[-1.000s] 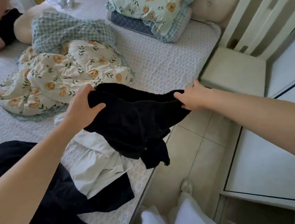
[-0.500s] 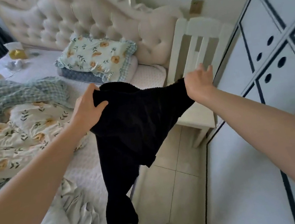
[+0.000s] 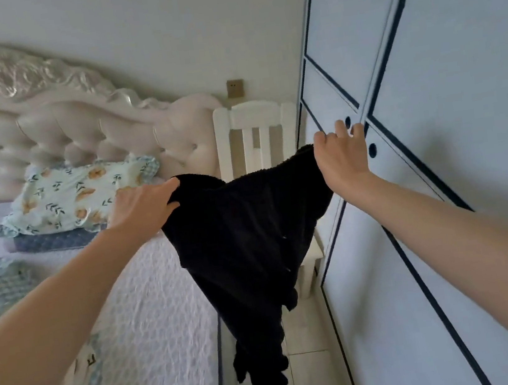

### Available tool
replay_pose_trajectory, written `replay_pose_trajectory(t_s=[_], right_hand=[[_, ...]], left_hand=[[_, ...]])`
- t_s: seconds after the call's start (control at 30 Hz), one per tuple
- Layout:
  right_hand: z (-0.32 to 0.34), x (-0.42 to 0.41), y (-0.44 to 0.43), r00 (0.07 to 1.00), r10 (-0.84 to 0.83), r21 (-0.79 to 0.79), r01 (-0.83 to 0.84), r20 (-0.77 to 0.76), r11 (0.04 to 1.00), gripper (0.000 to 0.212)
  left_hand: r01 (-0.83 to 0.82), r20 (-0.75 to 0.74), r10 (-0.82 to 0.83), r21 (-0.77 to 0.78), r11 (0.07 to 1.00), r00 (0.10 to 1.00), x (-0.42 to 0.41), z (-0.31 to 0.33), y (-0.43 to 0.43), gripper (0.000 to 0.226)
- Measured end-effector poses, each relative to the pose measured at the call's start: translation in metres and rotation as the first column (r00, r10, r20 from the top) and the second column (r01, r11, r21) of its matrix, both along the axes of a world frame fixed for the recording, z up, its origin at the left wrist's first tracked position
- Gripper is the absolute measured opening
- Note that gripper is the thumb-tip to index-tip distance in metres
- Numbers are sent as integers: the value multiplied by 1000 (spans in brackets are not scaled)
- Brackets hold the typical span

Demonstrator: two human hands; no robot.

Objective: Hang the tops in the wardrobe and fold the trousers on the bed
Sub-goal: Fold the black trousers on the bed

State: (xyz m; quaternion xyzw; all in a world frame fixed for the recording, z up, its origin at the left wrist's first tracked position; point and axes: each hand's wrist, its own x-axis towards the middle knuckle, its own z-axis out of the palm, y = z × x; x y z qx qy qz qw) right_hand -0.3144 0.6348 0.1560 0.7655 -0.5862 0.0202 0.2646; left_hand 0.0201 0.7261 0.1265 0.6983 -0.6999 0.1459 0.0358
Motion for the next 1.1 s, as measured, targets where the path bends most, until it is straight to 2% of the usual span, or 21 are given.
replay_pose_trajectory(t_s=[0.07,0.1,0.17,0.23,0.3,0.4,0.47,0.53,0.6,0.67,0.77,0.87,0.97,1.1], right_hand=[[5,-15,-4,982,144,-50,-151,-121,987,51],[7,-24,-5,953,233,-47,-246,-196,968,46],[7,-36,-5,868,391,48,-396,-305,917,33],[9,-39,1,823,457,178,-421,-337,889,34],[11,-39,7,809,465,251,-396,-360,883,40],[19,-42,13,795,484,320,-381,-365,867,45],[23,-47,13,787,509,369,-384,-349,847,40],[25,-51,10,743,536,403,-382,-401,832,31],[28,-52,6,740,477,378,-319,-475,869,37],[31,-51,3,802,368,291,-253,-470,923,45],[34,-47,-2,920,213,173,-163,-329,971,43],[35,-47,-7,989,150,205,-144,-15,968,34],[37,-49,-10,970,167,139,-192,178,971,29],[42,-44,-14,910,95,117,-154,403,981,26]], left_hand=[[72,-4,-72,-25,997,997,5,11,-17,17],[99,25,-99,-15,995,995,10,16,-26,19],[122,138,-130,65,990,982,19,25,-41,21],[145,278,-179,138,980,944,23,30,-50,23],[190,325,-238,173,966,915,24,32,-53,23],[186,199,-226,201,962,954,28,38,-51,20],[170,43,-180,182,968,983,33,42,-51,25],[148,-146,-129,133,980,981,39,43,-52,32],[120,-272,-86,112,986,958,41,44,-51,34],[106,-323,-65,112,988,944,40,43,-49,36],[126,-407,-75,99,987,910,48,45,-49,34],[152,-441,-92,102,983,893,65,50,-49,27],[117,-510,-51,97,988,858,80,52,-46,24],[91,-710,-25,55,994,704,87,42,-44,22]])
